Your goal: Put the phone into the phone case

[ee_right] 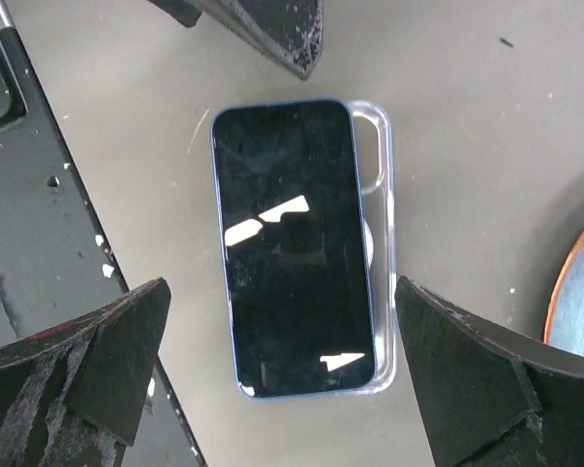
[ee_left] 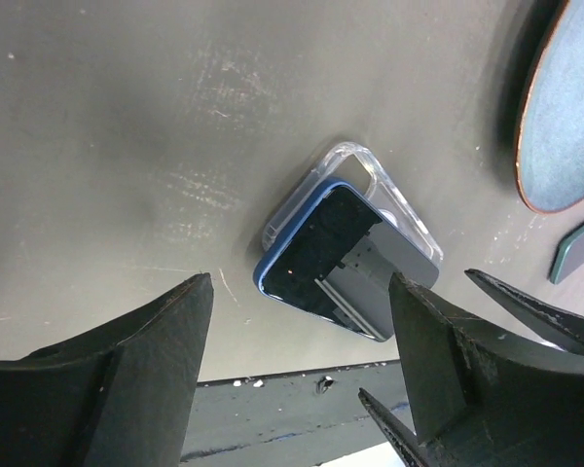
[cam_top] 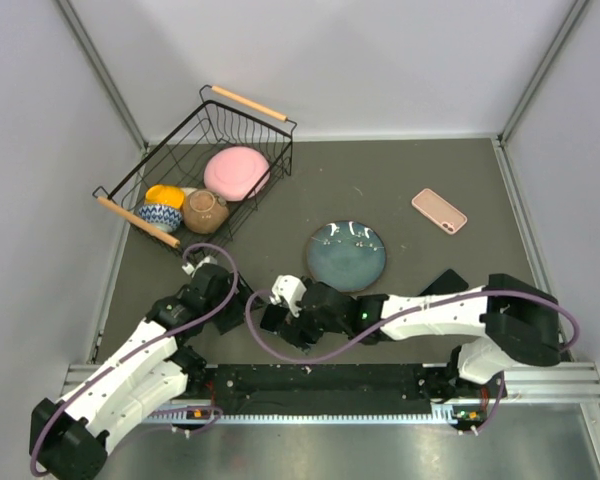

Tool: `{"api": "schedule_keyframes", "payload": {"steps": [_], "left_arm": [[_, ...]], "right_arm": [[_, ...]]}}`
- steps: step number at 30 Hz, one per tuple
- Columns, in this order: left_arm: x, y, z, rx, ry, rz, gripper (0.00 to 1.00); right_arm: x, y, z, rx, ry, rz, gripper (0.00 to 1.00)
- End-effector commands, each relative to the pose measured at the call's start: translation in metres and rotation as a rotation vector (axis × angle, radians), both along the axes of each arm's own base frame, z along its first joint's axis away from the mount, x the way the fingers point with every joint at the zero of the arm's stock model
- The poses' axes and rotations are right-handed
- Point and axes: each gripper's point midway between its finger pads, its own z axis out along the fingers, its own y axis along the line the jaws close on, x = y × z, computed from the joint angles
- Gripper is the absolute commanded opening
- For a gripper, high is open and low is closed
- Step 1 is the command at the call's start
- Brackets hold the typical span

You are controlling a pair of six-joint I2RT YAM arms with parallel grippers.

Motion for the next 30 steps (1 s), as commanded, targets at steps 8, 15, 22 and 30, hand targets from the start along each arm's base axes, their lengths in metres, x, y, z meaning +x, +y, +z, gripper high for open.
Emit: {"api": "schedule_keyframes", "payload": {"steps": [8,15,22,30], "left_arm": [[0.003,0.011,0.003,0.042,-0.020,0.043,0.77],[0.003,0.013,0.004,0.043,-0.033,0.053,0.77],[0.002,0.015,0.003,0.056,-0.029,0.052,0.76],[0.006,0.007,0.010,0.036,-0.082,-0.008,0.75]], "right_arm": [[0.023,0.026,-0.014,-0.046,-0.012,0.095,0.99],[0.020,0.029,-0.031,-0.059,0.008,0.108,0.99],[0.031,0.024,-0.038,-0.068,-0.015,0.033,0.93],[0.027,0.006,-0.040,-0.024,0.135,-0.191,0.65]]}}
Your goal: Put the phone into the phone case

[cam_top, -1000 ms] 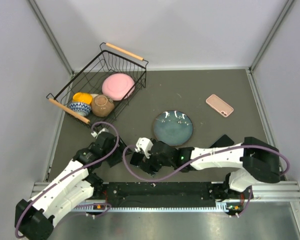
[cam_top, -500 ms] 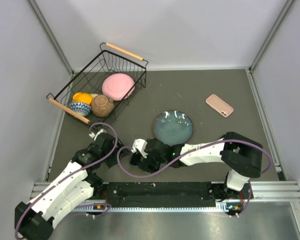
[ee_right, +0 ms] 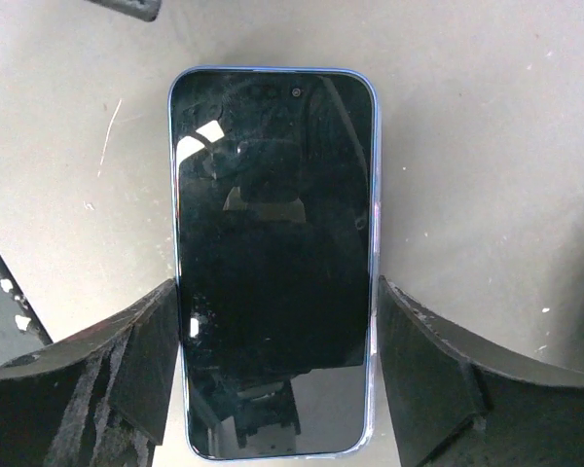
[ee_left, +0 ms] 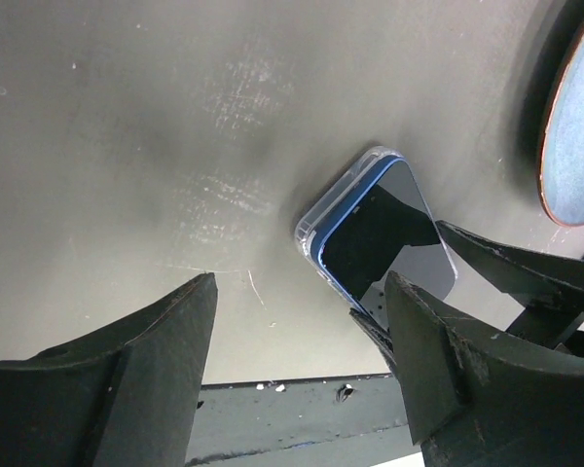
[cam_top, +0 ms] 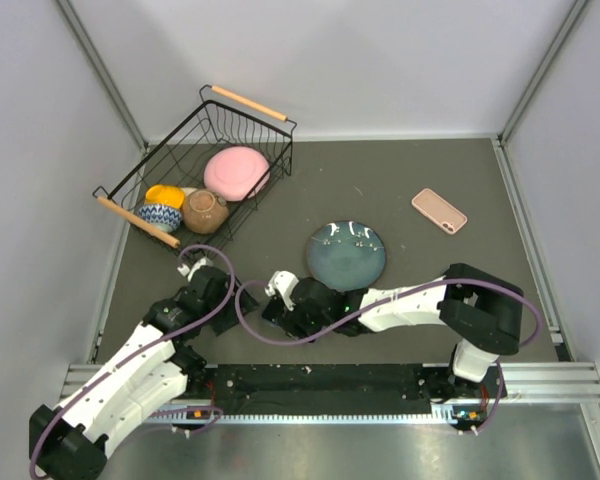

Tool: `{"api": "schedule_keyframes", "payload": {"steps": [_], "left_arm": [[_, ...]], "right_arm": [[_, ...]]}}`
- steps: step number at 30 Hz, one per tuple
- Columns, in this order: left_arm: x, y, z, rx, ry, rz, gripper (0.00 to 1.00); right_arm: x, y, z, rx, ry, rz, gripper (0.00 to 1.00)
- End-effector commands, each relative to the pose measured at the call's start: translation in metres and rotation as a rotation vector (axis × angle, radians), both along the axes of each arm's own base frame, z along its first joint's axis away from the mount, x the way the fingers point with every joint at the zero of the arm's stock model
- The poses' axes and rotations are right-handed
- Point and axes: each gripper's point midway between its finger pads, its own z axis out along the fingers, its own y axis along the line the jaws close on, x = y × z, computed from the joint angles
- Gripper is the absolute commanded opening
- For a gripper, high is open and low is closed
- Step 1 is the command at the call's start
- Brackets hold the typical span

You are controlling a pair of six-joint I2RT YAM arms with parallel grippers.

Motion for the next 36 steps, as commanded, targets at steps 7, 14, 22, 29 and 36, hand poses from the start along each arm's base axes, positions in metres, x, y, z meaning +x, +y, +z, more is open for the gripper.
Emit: {"api": "schedule_keyframes", "payload": {"steps": [7,14,22,29,36], "left_arm": [[0.015,-0.022,0.019,-0.067,-0.102,-0.105,0.73],[0.016,-0.029,0.017,-0.056,-0.080,-0.160,0.72],[0.012,-0.037,0.007,-0.093,-0.086,-0.201,0.68],[0.015,-0.045,-0.002,-0.103,-0.068,-0.209,0.61],[0.017,-0.052,-0.014,-0.090,-0.046,-0.232,0.52]], "right_arm": [[-0.005,-0.013,0.000,0.145,0.270,-0.478,0.68],[-0.012,-0.008,0.013,0.210,0.282,-0.588,0.86],[-0.011,-0.021,0.028,0.227,0.267,-0.562,0.90],[-0.010,-0.024,0.039,0.309,0.331,-0.404,0.85],[0.000,-0.026,0.027,0.244,0.308,-0.351,0.83]]}}
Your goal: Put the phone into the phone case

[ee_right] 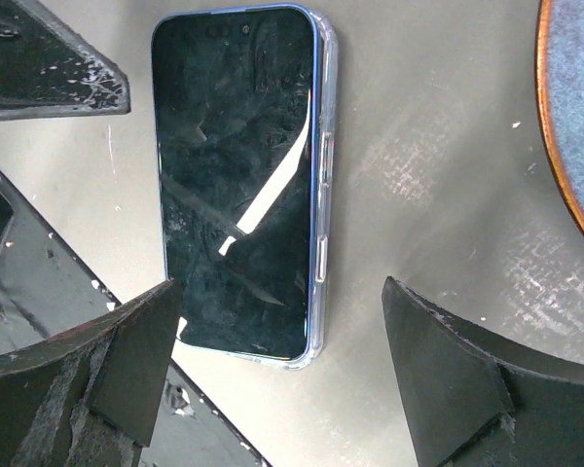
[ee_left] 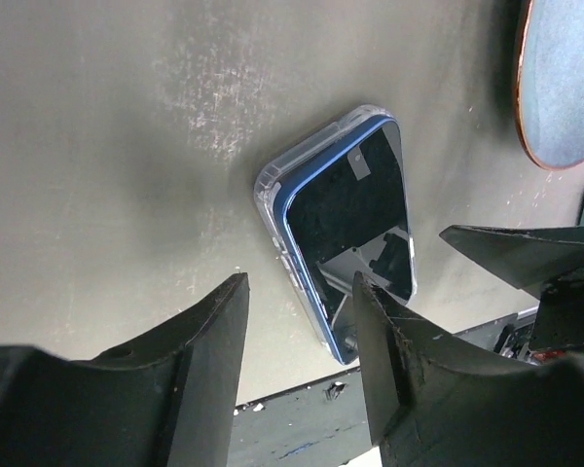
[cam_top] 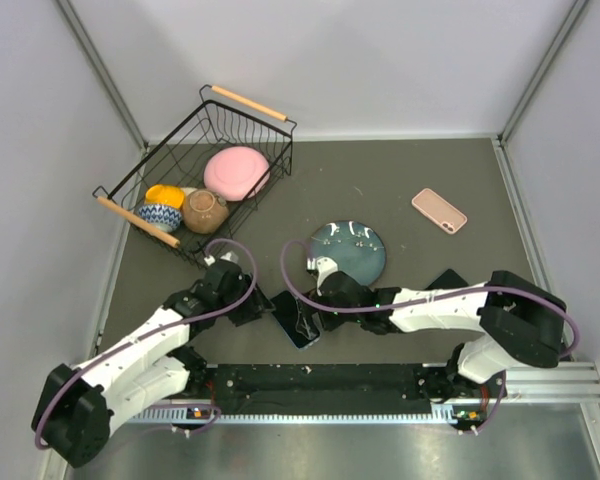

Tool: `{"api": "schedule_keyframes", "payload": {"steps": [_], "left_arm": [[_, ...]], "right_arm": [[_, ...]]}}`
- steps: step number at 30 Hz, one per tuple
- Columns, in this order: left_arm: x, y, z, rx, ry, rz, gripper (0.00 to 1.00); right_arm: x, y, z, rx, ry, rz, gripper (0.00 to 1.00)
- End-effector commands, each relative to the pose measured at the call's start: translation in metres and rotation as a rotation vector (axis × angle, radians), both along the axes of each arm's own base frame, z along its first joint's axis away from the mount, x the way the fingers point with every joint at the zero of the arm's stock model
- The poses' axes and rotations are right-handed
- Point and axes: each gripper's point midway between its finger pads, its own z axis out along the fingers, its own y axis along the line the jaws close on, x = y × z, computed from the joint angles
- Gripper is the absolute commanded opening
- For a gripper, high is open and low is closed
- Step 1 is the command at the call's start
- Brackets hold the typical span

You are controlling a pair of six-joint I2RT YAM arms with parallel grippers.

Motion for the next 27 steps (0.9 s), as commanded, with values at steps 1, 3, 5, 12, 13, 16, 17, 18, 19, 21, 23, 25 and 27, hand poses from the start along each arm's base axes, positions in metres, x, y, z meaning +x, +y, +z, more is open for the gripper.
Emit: {"api": "schedule_keyframes", "payload": {"steps": [1,3,5,12,13,16,17,18,19,21,23,25,27], "left_arm": [[0.006,-0.009,-0.005,-0.003,-0.021,-0.026,0.52],[0.006,-0.010,-0.007,0.012,-0.012,-0.033,0.52],[0.004,-0.010,-0.014,0.030,0.013,-0.036,0.51],[-0.001,-0.022,-0.027,0.037,0.043,-0.089,0.36],[-0.004,-0.025,-0.029,0.036,0.056,-0.113,0.33],[-0.008,-0.029,-0.032,0.043,0.077,-0.140,0.29],[-0.009,-0.030,-0.034,0.046,0.082,-0.144,0.29],[-0.011,-0.031,-0.035,0.049,0.088,-0.153,0.27],[-0.013,-0.030,-0.037,0.053,0.096,-0.157,0.26],[-0.017,-0.031,-0.040,0.051,0.111,-0.168,0.25],[-0.021,-0.031,-0.041,0.048,0.123,-0.182,0.25],[-0.021,-0.032,-0.038,0.046,0.119,-0.191,0.28],[-0.019,-0.029,-0.035,0.061,0.107,-0.181,0.31]], "right_arm": [[0.008,0.012,0.007,0.035,-0.029,0.062,0.82],[0.004,0.016,0.008,0.059,-0.007,0.077,0.82],[0.004,0.018,0.008,0.076,-0.003,0.073,0.81],[0.000,0.028,0.000,0.136,0.077,0.022,0.80],[-0.002,0.029,-0.003,0.141,0.098,0.017,0.80],[-0.008,0.035,-0.004,0.198,0.151,0.008,0.81],[-0.012,0.037,-0.002,0.224,0.172,0.011,0.81],[-0.012,0.041,0.003,0.258,0.172,0.016,0.82],[-0.014,0.040,0.001,0.266,0.183,0.015,0.82],[-0.015,0.041,0.003,0.284,0.193,0.009,0.82],[-0.014,0.039,0.004,0.287,0.189,-0.008,0.82],[-0.012,0.032,0.000,0.262,0.186,-0.035,0.81],[-0.005,0.025,0.004,0.243,0.150,-0.069,0.81]]}}
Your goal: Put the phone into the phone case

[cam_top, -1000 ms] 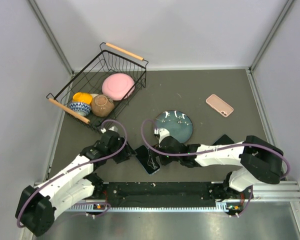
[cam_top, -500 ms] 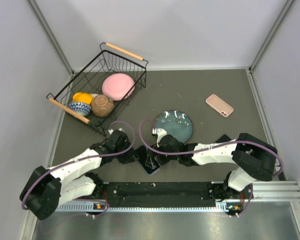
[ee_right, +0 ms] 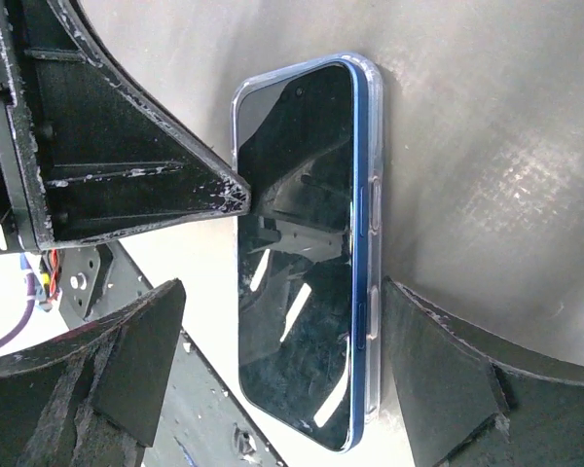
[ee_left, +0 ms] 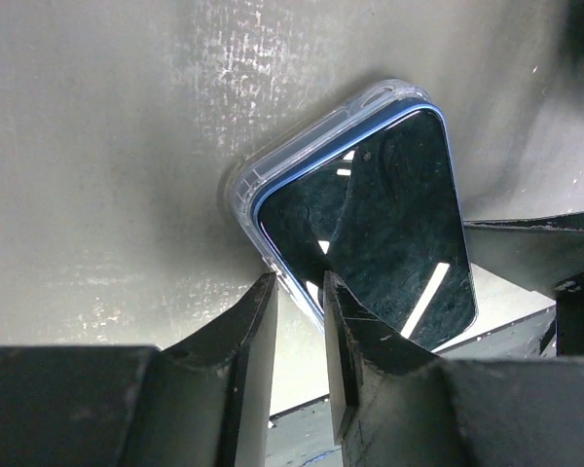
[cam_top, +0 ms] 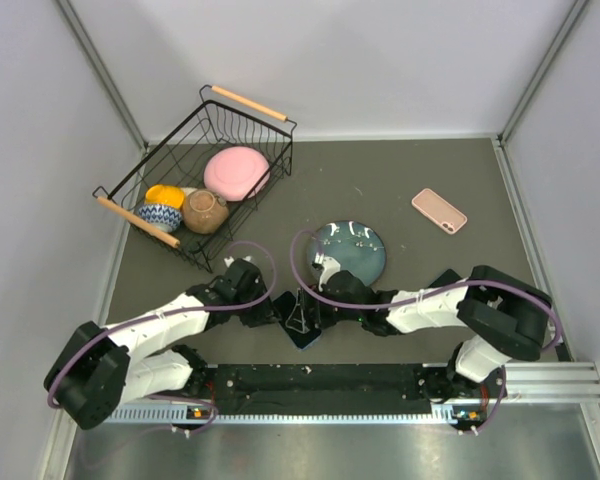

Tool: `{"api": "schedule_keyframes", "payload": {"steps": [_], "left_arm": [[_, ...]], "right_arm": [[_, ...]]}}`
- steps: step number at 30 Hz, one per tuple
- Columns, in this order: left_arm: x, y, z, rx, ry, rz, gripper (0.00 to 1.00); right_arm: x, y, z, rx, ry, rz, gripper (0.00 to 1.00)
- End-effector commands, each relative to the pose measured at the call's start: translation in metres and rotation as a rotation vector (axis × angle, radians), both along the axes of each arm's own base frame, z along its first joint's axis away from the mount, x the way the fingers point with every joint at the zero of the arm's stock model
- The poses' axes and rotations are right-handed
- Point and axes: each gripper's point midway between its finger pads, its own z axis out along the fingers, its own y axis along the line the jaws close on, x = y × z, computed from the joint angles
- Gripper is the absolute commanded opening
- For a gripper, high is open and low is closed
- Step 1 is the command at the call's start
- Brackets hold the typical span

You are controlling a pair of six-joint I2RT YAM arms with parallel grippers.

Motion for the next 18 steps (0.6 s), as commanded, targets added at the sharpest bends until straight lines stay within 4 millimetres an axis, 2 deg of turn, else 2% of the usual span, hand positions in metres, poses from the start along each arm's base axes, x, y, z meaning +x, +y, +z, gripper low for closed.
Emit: {"api": "schedule_keyframes", "payload": {"steps": [1,4,6,9,11,18], "left_arm": [[-0.010,-0.002,0.000,0.017,0.018,-0.055,0.33],[-0.007,0.004,0.005,0.055,0.000,-0.046,0.42],[-0.004,0.007,0.006,0.073,-0.012,-0.042,0.44],[-0.004,0.006,0.005,0.074,-0.006,-0.045,0.47],[-0.003,0.004,0.005,0.060,-0.015,-0.052,0.48],[-0.004,-0.006,0.000,0.009,-0.018,-0.080,0.45]], "right_arm": [[-0.002,-0.009,0.003,-0.013,0.010,-0.041,0.80],[0.000,-0.015,0.009,-0.010,-0.012,-0.054,0.75],[-0.002,-0.018,0.008,-0.008,-0.005,-0.063,0.70],[-0.004,-0.021,0.005,-0.009,0.017,-0.076,0.69],[-0.004,-0.022,0.005,-0.009,0.021,-0.084,0.67],[-0.002,-0.019,0.006,-0.014,0.027,-0.107,0.48]]}}
